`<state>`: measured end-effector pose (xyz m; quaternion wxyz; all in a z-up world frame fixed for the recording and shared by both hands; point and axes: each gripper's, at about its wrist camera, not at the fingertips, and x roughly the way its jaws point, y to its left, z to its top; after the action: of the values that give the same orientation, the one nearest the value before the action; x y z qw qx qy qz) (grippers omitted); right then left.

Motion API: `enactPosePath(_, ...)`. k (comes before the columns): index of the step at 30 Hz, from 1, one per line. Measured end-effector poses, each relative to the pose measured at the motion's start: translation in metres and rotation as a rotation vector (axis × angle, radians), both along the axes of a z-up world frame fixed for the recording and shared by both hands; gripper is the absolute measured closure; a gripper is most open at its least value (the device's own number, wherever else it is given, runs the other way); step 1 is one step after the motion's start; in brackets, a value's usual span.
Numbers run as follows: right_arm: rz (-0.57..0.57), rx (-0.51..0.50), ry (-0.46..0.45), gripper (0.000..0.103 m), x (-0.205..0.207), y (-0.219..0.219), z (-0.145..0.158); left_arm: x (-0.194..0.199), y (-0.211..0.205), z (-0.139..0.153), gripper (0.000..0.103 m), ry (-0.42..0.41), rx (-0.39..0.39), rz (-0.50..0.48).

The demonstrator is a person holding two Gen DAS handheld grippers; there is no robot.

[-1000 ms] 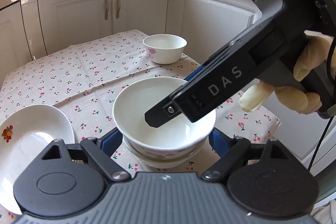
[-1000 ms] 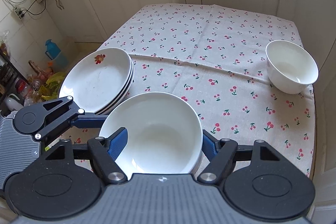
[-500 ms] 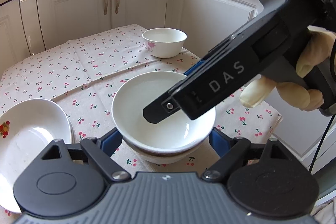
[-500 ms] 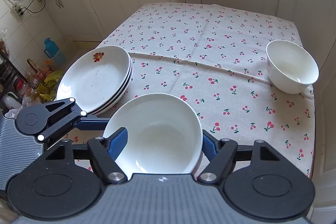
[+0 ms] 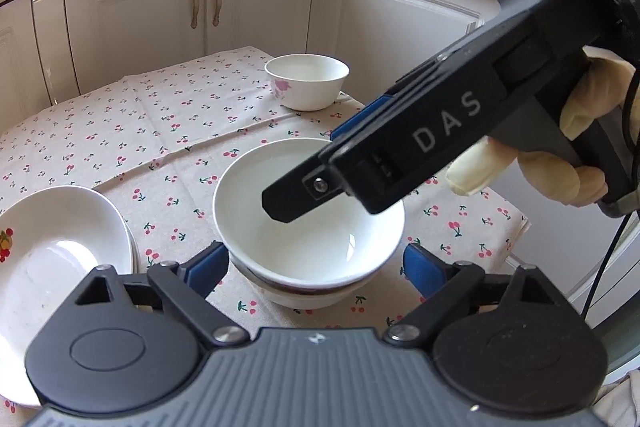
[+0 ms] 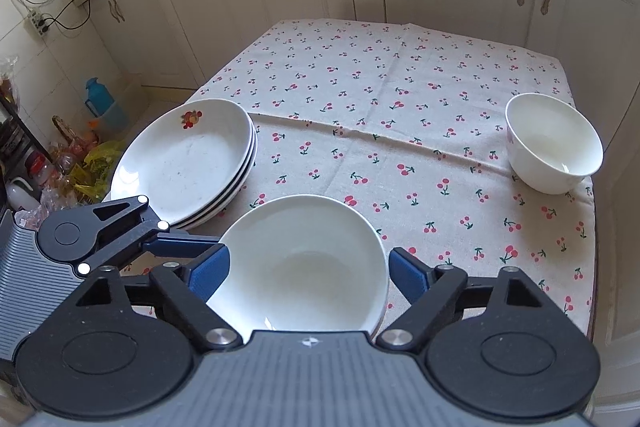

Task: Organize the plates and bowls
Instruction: 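Open the right tool and withdraw it from the nested bowls, then grasp the rim of the nested white bowls with the left tool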

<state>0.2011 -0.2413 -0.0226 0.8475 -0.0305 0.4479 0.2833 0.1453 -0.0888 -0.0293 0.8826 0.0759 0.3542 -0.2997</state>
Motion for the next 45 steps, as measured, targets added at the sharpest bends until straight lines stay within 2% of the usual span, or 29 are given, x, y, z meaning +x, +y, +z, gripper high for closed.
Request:
enactPosePath(2, 0.001, -0.008, -0.020, 0.009, -0.002, 0.001, 0.002, -0.002, 0.001, 0.001, 0.008, 0.001, 0.002, -0.011)
enactPosePath(5, -0.012, -0.014, -0.054, 0.000, -0.008, 0.000, 0.003, -0.005, 0.005, 0.002, 0.008, 0.006, 0.003, -0.019)
enactPosePath(11, -0.068, -0.024, -0.145, 0.000, -0.021, -0.010, 0.004, -0.006, 0.013, 0.008, 0.008, 0.024, 0.010, -0.036)
enactPosePath(18, -0.221, -0.065, -0.282, 0.000, -0.030, -0.032, -0.002, 0.008, 0.018, 0.028, 0.008, -0.002, 0.032, -0.061)
enactPosePath(26, -0.376, -0.184, -0.398, 0.000, -0.025, -0.046, -0.025, 0.061, 0.004, 0.047, 0.007, -0.002, 0.067, -0.095)
enactPosePath(36, -0.448, -0.188, -0.409, 0.000, 0.020, -0.073, -0.034, 0.145, -0.042, 0.054, 0.007, 0.016, 0.074, -0.124)
enactPosePath(45, -0.472, -0.189, -0.405, 0.000, 0.060, -0.084, -0.054, 0.214, -0.089, 0.034, 0.007, 0.037, 0.099, -0.162)
